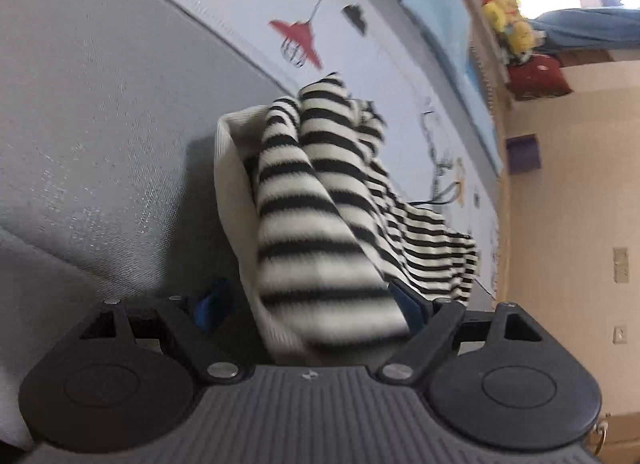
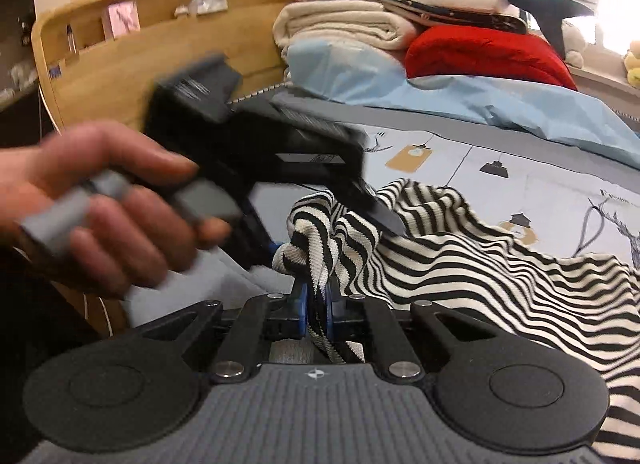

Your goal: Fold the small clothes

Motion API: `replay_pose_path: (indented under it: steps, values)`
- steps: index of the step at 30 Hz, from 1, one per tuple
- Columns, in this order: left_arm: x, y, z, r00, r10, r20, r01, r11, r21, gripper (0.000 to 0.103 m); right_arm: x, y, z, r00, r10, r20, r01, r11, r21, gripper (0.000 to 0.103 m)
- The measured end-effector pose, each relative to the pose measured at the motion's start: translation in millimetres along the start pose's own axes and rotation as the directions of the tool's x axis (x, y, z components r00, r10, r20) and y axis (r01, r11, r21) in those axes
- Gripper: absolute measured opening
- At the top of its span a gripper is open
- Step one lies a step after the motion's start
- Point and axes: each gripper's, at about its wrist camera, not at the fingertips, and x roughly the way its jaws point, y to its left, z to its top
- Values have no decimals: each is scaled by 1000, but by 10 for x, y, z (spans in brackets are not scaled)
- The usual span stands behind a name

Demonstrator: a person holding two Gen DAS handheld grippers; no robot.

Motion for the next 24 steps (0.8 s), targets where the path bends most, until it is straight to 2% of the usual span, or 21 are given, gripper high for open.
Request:
replay_pose_path:
  steps: [3,4,5,6,7,10,12,14,17,19,21,24]
  values:
    - [127,-45,45,1000,6,-15,-6,1000,10,83,-77,-39,-7,1000,19,-5,-19,1000,-6,8]
    - [129,-73,47,1000,27,3,-27,999,35,70,-86,-31,-14,1000,29,-11,-29,1000,-12,8]
    - [118,-81,58,999,45,20,-46,997,54,49,-74,-30,-7,999,38,-17,-39,999,-15,8]
    - [87,-62,51,998,46,32,-48,997,64,35,-63,-18,-3,998,53,-25,-53,998,-19,8]
    - [43,-35,49,998,49,37,-51,996,69,13,-40,-3,2,997,67,-33,-68,997,-24,8]
    - [-194,98,68,994,59,88,-66,995,76,11,33,100,26,994,101,-48,-103,994,-36,6]
    - [-464,197,82,990,5,139,-14,998,59,10,94,184,68,990,138,-41,-139,990,-30,4]
    - [-805,214,65,973,-58,223,40,996,83,10,117,264,144,981,194,-4,-194,981,-6,0]
    - [-1112,156,-33,948,-82,309,32,986,163,10,40,395,321,939,323,118,-327,945,21,0]
    - [-1149,133,-66,945,-75,318,21,986,168,10,6,478,382,923,347,167,-354,935,8,0]
    - [-1135,94,-52,946,-51,319,-7,984,177,10,7,470,366,923,347,168,-354,935,17,0]
    - [-1072,-77,-5,945,-65,321,-1,979,202,10,-73,292,340,948,272,168,-282,958,40,0]
